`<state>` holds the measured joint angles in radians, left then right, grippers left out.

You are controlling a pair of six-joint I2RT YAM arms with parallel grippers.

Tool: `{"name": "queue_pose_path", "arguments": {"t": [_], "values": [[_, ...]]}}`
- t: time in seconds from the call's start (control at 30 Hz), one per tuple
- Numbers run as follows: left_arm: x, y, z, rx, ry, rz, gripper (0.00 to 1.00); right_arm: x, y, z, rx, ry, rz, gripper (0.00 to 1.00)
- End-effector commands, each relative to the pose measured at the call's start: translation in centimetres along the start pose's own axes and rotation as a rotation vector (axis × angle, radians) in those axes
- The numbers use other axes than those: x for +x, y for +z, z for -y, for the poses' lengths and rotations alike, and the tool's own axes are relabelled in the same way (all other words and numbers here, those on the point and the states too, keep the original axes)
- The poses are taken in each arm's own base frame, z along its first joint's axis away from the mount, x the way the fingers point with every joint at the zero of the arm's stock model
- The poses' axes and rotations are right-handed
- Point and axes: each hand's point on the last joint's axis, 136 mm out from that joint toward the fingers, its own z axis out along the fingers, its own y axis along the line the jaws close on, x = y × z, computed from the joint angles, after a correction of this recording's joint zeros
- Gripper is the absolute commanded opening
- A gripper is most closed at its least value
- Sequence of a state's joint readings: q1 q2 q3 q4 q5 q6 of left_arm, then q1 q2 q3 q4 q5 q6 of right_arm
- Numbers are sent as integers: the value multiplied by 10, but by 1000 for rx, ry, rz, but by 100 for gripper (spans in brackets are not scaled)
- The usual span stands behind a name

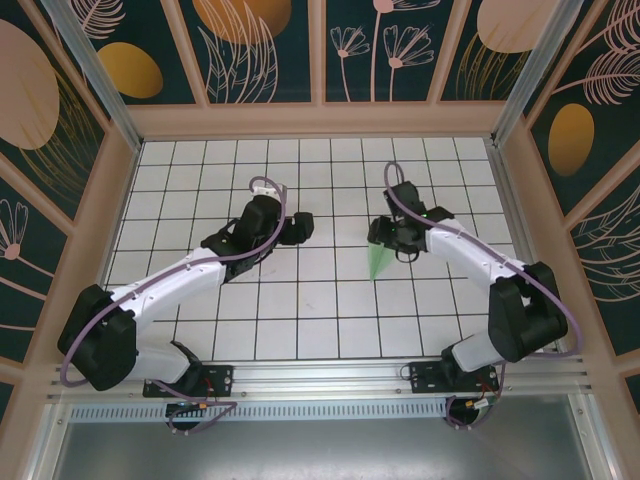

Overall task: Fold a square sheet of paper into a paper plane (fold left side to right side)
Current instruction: Move the paper plane to the center of the table, then pick up the paper plane at the center of the table.

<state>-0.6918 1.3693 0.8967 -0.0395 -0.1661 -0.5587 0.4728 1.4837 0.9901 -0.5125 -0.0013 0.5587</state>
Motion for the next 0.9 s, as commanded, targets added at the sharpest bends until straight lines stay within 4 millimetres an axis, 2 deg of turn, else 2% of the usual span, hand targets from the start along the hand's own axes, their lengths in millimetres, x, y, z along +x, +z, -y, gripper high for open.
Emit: {"name": "queue_pose_path", "arguments": {"t": [0.0,0.23,0.53,0.7,0.77,0.87], "values": [[-8,-3,0,7,-12,37,86,15,17,4,54,62,-53,61],[-6,-4,-1,8,-6,32,88,22,37,6,94,42,-85,60],[-3,-3,-3,-2,-4,21,90,22,52,12,140,26,-99,46],[-4,-3,-3,-6,-3,22,90,21,53,18,169,10,-96,30],[-4,-3,-4,-13,-3,25,91,19,52,18,163,-1,-97,21],[-8,-7,-8,-33,0,41,91,7,48,13,142,-48,-81,8]]}}
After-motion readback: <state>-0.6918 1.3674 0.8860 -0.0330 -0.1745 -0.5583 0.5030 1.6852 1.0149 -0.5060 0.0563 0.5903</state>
